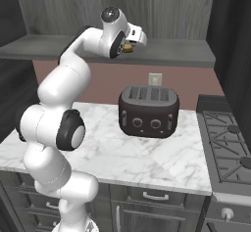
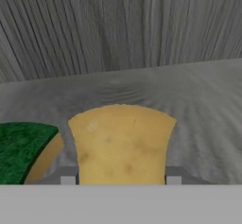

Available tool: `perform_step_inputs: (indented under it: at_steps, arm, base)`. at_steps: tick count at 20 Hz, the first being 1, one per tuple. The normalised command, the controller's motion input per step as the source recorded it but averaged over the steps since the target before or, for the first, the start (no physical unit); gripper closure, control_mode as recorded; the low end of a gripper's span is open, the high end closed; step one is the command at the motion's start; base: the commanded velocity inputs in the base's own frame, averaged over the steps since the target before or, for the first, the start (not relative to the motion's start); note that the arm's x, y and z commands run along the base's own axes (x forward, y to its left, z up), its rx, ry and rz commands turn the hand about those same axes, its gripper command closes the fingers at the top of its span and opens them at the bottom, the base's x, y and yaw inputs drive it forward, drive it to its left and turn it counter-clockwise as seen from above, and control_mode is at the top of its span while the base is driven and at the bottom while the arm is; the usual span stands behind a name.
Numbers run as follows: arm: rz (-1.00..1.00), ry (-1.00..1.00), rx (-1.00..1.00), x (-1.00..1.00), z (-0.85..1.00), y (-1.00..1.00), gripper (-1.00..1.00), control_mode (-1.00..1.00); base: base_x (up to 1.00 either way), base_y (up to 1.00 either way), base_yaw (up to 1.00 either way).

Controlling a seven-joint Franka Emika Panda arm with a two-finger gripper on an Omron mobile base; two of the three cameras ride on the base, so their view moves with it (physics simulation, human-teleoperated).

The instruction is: Pick up the sponge and sponge from the sink, and place them back in the cabinet, and close the cabinet doors.

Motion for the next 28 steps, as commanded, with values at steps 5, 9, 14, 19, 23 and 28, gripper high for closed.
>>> perform_step_inputs:
  at_steps: [5, 9, 14, 19, 23, 28]
  arm:
    - [0.0, 0.0, 0.0, 0.08, 0.0, 0.0, 1.0, -1.0]
    - [0.0, 0.0, 0.0, 0.04, 0.0, 0.0, -1.0, -1.0]
    - [0.0, 0.0, 0.0, 0.0, 0.0, 0.0, -1.0, -1.0]
    - [0.0, 0.0, 0.0, 0.0, -0.03, 0.0, -1.0, -1.0]
    - [0.0, 0.0, 0.0, 0.0, -0.08, 0.0, -1.0, -1.0]
    - [0.0, 0.0, 0.0, -0.05, -0.22, 0.0, -1.0, -1.0]
  base:
    - [0.0, 0.0, 0.0]
    - [0.0, 0.0, 0.0]
    - [0.0, 0.0, 0.0]
    - [0.0, 0.0, 0.0]
    - [0.0, 0.0, 0.0]
    - [0.0, 0.0, 0.0]
